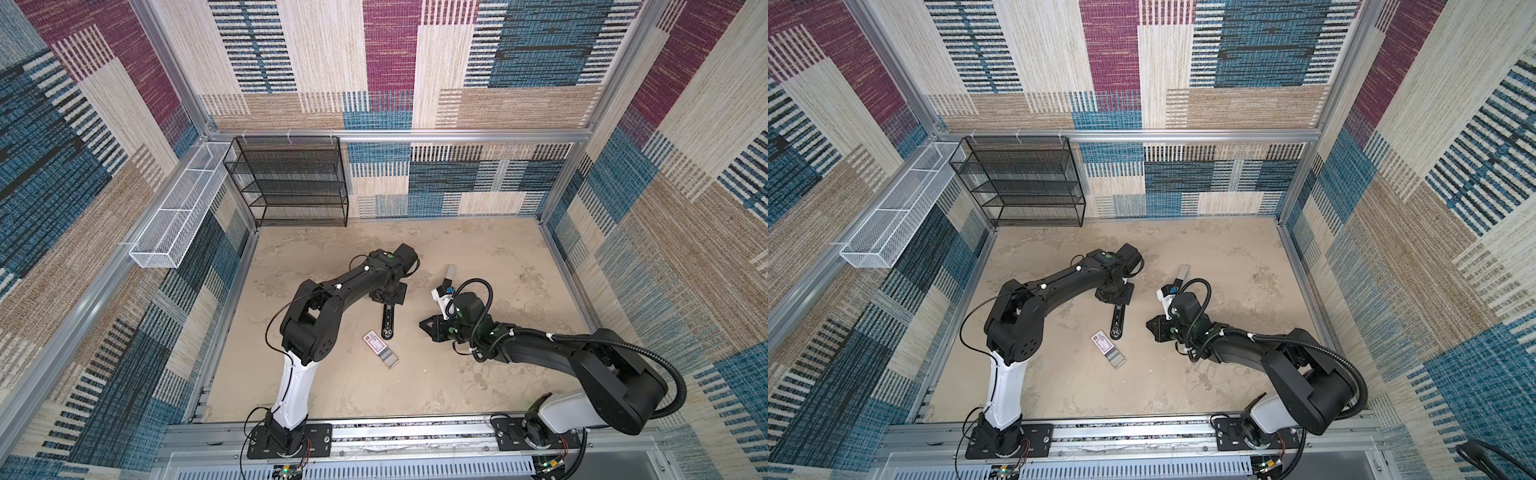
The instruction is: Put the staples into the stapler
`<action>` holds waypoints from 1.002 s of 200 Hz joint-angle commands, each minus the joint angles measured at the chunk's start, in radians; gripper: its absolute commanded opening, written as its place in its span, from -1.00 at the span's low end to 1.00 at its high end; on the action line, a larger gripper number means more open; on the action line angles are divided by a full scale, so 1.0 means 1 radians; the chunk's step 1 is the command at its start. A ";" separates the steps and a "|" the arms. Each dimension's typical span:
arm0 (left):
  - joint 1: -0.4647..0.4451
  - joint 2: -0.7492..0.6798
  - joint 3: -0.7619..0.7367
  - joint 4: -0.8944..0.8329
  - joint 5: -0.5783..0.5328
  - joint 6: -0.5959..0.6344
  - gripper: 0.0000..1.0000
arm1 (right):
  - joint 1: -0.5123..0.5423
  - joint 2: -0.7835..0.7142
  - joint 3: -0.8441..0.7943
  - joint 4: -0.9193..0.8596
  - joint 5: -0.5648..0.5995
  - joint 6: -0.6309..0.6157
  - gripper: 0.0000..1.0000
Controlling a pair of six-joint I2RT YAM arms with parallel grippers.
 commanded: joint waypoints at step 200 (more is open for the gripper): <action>0.016 0.090 0.087 -0.026 -0.038 0.068 -0.95 | -0.001 0.000 0.008 -0.002 -0.014 -0.005 -0.68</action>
